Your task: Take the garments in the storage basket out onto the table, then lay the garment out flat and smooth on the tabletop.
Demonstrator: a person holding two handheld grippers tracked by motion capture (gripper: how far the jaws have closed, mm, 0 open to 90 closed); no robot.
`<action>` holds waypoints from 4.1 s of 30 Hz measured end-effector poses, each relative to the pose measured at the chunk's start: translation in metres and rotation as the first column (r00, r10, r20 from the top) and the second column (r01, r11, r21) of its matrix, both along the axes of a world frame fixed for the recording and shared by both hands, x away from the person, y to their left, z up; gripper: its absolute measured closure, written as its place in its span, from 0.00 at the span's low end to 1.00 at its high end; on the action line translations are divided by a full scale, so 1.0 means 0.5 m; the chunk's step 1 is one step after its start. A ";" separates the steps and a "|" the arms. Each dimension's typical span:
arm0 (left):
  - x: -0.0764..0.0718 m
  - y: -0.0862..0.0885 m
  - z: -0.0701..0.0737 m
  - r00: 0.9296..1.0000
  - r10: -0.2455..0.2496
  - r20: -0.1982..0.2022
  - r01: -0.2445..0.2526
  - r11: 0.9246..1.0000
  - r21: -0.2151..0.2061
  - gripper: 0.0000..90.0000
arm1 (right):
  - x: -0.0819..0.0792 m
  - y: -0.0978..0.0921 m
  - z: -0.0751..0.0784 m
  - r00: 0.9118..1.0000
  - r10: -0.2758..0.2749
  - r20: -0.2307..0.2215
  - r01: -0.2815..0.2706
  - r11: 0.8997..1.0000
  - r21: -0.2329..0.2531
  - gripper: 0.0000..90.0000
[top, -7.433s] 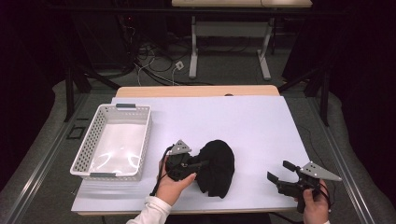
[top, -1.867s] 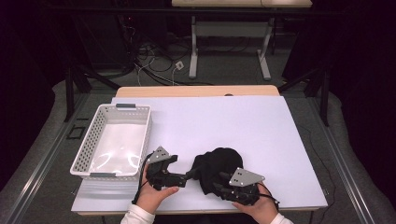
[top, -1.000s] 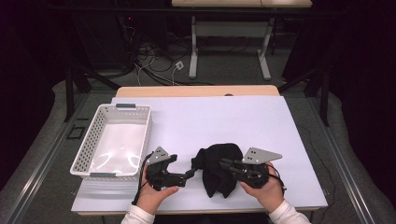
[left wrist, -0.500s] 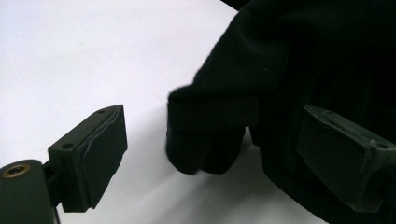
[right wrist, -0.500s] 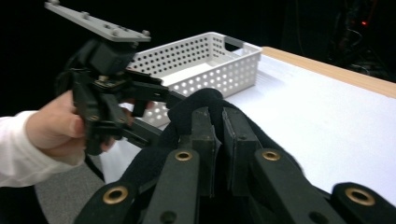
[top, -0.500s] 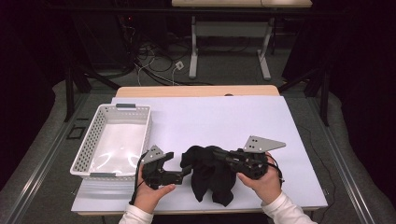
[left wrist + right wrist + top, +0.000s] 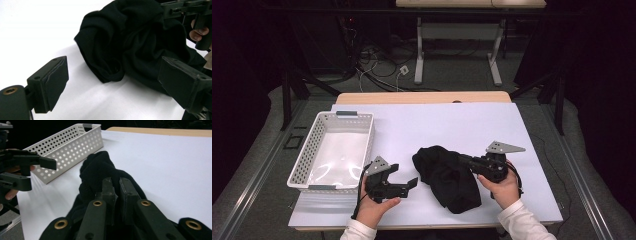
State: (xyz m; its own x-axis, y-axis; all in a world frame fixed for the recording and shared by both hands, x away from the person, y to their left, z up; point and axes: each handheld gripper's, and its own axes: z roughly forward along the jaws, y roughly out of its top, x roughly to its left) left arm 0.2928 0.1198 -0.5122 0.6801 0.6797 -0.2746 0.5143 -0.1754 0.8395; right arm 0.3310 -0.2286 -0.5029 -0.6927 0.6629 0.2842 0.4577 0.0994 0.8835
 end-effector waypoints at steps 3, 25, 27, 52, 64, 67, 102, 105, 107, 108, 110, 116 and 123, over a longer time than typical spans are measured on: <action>0.001 -0.001 -0.003 1.000 -0.005 -0.001 0.005 1.000 0.004 0.11 | 0.004 -0.013 -0.014 1.000 -0.026 -0.004 0.025 1.000 -0.014 0.93; 0.002 -0.006 -0.014 1.000 -0.001 0.002 0.001 1.000 0.023 0.13 | -0.005 -0.016 -0.016 0.999 -0.044 0.021 0.045 0.998 -0.054 0.83; 0.002 -0.006 -0.014 1.000 -0.003 0.005 0.003 1.000 0.023 0.13 | -0.008 -0.014 -0.012 0.999 -0.038 0.023 0.039 0.998 -0.058 0.81; 0.002 -0.008 -0.016 1.000 -0.005 0.004 0.005 1.000 0.025 0.13 | -0.056 0.032 0.038 0.986 0.071 0.150 -0.053 0.992 -0.116 0.55; 0.001 -0.009 -0.017 1.000 -0.009 0.002 0.009 1.000 0.020 0.13 | -0.082 0.037 0.042 0.984 0.089 0.157 -0.066 0.988 -0.141 0.54; -0.001 -0.013 -0.018 1.000 -0.010 -0.001 0.010 1.000 0.018 0.13 | -0.095 0.035 0.031 0.983 0.091 0.156 -0.066 0.985 -0.160 0.54; -0.005 -0.038 -0.041 0.997 -0.062 -0.035 0.063 0.998 0.022 0.17 | -0.060 0.013 -0.027 0.996 0.031 0.083 -0.009 0.967 -0.254 0.94; -0.005 -0.042 -0.042 0.997 -0.069 -0.043 0.070 0.997 0.025 0.18 | -0.063 0.012 -0.017 0.994 0.038 0.098 -0.014 0.971 -0.240 0.96; -0.006 -0.046 -0.042 0.996 -0.076 -0.048 0.077 0.997 0.022 0.18 | -0.066 0.009 -0.004 0.993 0.035 0.115 -0.010 0.977 -0.212 0.96; -0.006 -0.046 -0.042 0.996 -0.076 -0.048 0.077 0.997 0.022 0.18 | -0.066 0.009 -0.004 0.993 0.035 0.115 -0.010 0.977 -0.212 0.96; -0.007 -0.050 -0.042 0.995 -0.081 -0.050 0.082 0.996 0.023 0.19 | -0.066 0.005 0.001 0.993 0.028 0.118 -0.004 0.980 -0.197 0.97; -0.003 -0.066 -0.041 0.995 -0.088 -0.038 0.089 0.996 0.024 0.20 | -0.060 -0.004 0.014 0.992 0.016 0.124 0.005 0.986 -0.168 0.97; 0.015 -0.091 -0.036 0.998 -0.067 -0.019 0.067 0.997 0.026 0.22 | -0.050 -0.021 0.025 0.993 -0.011 0.119 0.027 0.991 -0.131 0.97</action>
